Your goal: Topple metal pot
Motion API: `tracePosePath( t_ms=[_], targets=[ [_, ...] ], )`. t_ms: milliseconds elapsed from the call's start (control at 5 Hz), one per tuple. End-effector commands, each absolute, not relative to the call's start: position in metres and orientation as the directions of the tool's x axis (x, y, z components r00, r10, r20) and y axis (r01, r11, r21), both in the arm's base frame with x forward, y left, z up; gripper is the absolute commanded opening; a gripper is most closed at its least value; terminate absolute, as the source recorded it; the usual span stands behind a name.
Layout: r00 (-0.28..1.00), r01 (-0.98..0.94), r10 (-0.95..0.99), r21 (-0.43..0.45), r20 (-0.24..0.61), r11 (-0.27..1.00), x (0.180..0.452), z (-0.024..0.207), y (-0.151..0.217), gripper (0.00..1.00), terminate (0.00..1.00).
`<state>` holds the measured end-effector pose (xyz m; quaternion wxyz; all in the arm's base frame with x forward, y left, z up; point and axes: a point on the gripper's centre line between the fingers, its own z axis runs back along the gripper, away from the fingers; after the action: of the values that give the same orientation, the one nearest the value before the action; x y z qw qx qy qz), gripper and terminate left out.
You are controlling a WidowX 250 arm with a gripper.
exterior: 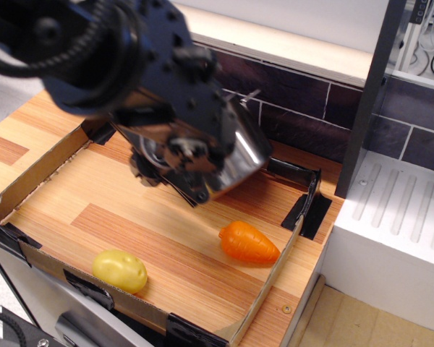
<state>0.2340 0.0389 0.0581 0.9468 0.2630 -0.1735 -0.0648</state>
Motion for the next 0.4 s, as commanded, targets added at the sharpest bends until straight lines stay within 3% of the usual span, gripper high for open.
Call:
tracePosePath(
  t_ms=[0,200],
  targets=[
    [0.941,0.029,-0.172,0.439,0.290,0.898,0.2281,0.0729,0.0652,0.00,0.00],
    [0.955,0.056,-0.171,0.417,0.243,0.907,0.2199,0.0703,0.0725,0.00,0.00]
  ],
)
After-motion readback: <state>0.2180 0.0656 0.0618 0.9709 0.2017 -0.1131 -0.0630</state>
